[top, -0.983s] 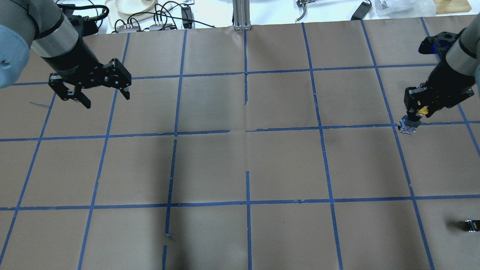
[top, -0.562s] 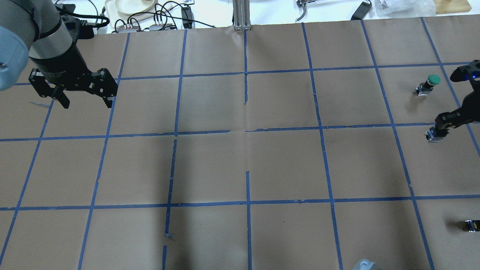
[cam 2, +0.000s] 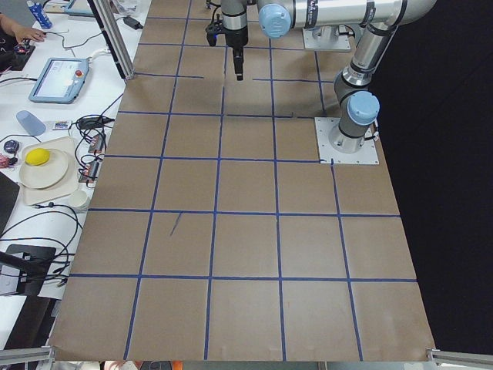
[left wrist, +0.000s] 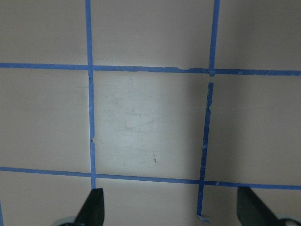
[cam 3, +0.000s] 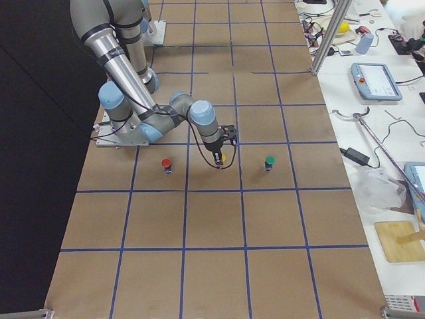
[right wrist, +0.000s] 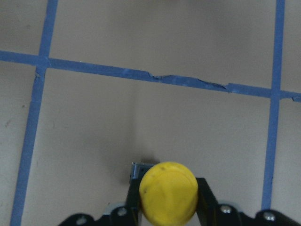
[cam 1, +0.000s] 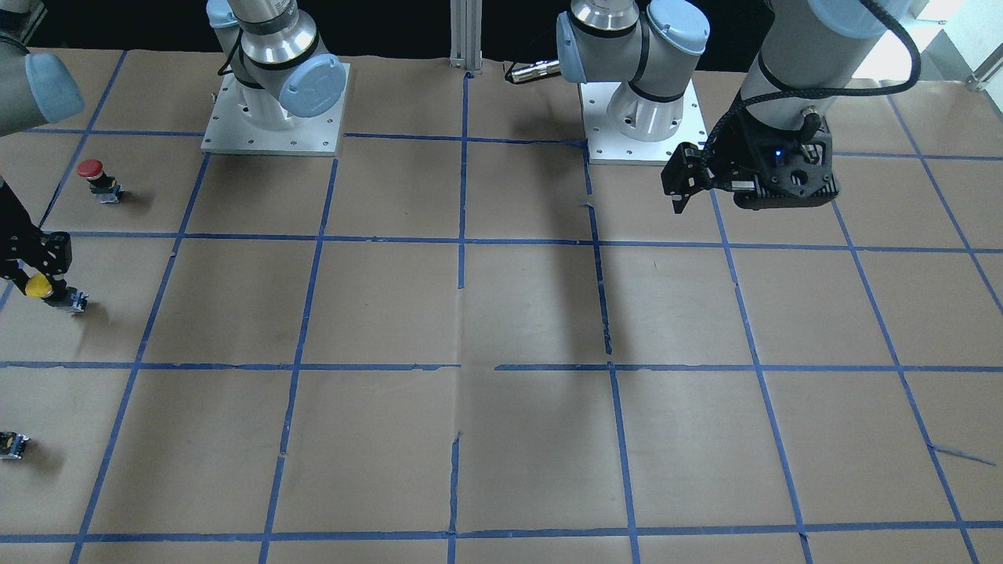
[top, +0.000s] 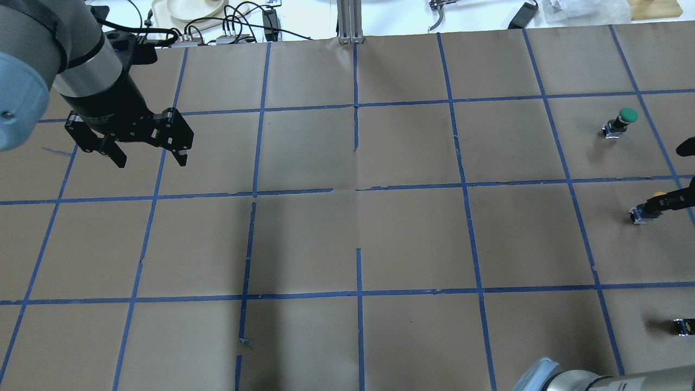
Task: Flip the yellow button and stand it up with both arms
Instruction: 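Lower the yellow button upright onto the table with the right gripper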
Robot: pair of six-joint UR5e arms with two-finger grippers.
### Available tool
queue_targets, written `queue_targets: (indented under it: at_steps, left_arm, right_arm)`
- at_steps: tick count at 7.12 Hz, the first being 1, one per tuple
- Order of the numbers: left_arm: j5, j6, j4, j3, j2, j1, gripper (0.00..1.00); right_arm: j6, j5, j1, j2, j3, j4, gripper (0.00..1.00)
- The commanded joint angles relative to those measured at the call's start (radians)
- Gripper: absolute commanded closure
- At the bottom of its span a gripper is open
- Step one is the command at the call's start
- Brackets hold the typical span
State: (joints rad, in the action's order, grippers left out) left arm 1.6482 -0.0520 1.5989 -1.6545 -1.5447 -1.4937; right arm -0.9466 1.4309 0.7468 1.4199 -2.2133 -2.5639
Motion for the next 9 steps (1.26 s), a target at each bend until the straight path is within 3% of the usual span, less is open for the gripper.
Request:
queue_targets:
  at_steps: [1,2,3,5,9]
  left_arm:
    - [-0.004,0.001,-0.005,-0.013,0.008,-0.011,0.00]
    - [-0.002,0.001,-0.007,-0.013,0.009,-0.011,0.00]
    - [-0.004,0.001,-0.005,-0.014,0.014,-0.011,0.00]
    - [-0.002,0.001,-0.005,-0.016,0.017,-0.013,0.00]
    - [-0.001,0.001,-0.007,-0.016,0.015,-0.013,0.00]
  right_arm:
    - [-0.009,0.008,-0.017,-0.006,-0.028,-0.042,0.92]
    - [-0.009,0.011,-0.017,-0.004,-0.026,-0.026,0.30]
    - [-0.011,0.013,-0.015,0.002,-0.020,0.041,0.00]
    - [-0.001,0.007,-0.007,0.081,0.059,0.302,0.00]
    - [0.006,0.009,0.055,0.226,0.364,0.820,0.00]
